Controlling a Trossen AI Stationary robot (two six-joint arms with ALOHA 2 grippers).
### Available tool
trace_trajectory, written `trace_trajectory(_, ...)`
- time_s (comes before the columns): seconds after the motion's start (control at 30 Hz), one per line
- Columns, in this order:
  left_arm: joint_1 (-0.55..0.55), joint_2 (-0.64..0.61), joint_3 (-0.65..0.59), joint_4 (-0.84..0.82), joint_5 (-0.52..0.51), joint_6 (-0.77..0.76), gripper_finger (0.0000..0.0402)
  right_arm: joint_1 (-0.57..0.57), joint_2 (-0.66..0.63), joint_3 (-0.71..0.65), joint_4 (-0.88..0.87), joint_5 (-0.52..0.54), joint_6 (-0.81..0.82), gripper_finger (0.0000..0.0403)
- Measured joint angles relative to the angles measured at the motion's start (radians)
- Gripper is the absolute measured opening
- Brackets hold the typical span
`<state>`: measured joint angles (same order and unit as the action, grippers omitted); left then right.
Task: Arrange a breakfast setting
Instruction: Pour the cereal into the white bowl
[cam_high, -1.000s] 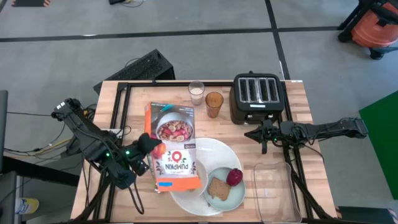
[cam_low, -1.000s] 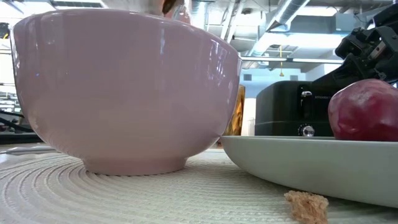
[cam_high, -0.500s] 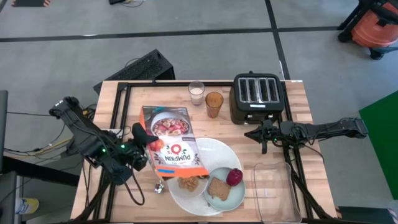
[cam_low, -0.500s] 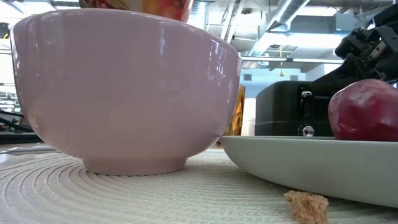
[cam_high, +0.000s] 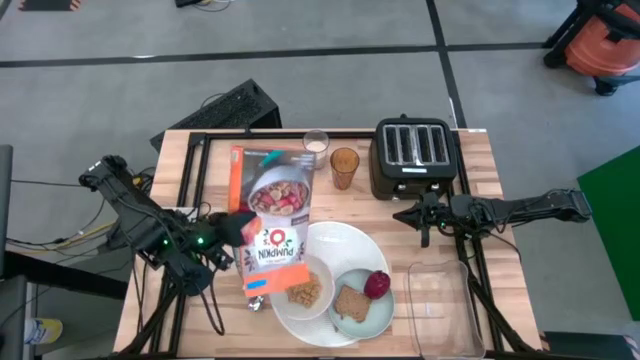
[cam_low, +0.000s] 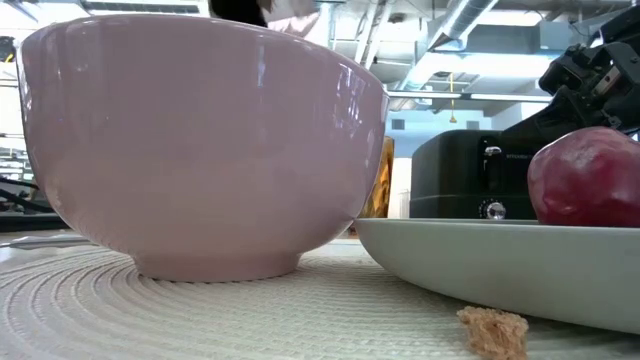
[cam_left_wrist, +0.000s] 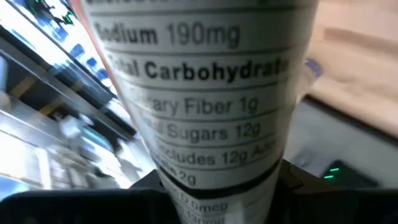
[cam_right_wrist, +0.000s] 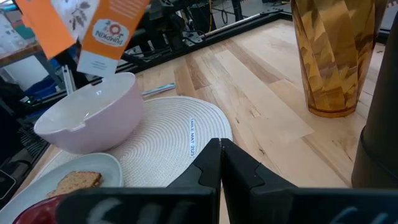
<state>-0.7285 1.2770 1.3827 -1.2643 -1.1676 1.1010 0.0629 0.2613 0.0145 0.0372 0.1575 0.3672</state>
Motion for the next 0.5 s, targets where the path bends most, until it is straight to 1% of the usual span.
trace_trajectory(0.23,-0.022,0.000,0.000,0.199,-0.015,0.367,0.0103,0.000,0.000,0.000,0.000,0.000,0.000,0.0031)
trace_trajectory(0.33,-0.025,0.001,0.000,0.250,0.007,0.420,0.0103,0.000,0.000,0.000,0.000,0.000,0.000,0.0031)
trace_trajectory(0.5,-0.046,0.002,0.000,0.244,0.005,0.500,0.0103,0.000,0.000,0.000,0.000,0.000,0.000,0.0031)
